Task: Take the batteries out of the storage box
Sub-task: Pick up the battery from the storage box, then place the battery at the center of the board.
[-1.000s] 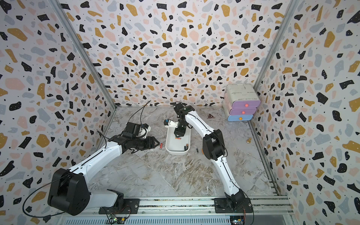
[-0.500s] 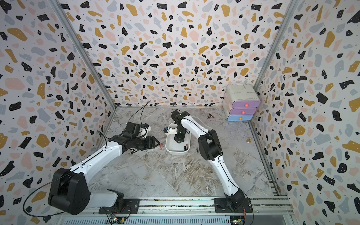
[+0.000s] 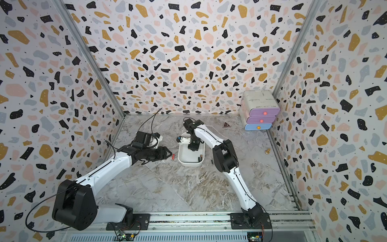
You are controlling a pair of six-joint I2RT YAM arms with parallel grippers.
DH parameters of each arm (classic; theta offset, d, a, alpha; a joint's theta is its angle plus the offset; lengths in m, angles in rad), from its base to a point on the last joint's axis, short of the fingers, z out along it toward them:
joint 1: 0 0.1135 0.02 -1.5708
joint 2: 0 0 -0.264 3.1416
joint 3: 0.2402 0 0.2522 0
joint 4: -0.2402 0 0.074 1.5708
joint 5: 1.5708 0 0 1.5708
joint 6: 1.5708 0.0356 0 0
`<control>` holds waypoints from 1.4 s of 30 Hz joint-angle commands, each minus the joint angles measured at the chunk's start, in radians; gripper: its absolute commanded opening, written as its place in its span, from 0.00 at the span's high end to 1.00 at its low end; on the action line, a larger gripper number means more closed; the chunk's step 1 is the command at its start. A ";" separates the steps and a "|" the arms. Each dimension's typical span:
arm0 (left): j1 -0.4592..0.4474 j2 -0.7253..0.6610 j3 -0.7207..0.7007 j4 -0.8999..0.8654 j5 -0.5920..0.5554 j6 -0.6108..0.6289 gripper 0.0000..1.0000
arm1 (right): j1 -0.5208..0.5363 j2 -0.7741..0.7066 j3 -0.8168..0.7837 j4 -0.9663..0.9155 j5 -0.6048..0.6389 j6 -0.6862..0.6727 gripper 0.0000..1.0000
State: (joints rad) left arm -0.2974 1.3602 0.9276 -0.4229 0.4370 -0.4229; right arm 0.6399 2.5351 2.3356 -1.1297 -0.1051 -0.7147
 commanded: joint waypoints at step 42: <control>0.127 -0.210 -0.131 0.101 -0.021 -0.081 0.41 | -0.292 -1.085 -1.169 0.278 0.205 0.903 1.00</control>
State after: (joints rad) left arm -0.1738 1.1301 0.8032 -0.3729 0.3809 -0.4992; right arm 0.3603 1.4479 1.2015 -0.8841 0.0711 0.1329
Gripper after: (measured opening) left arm 0.593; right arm 0.106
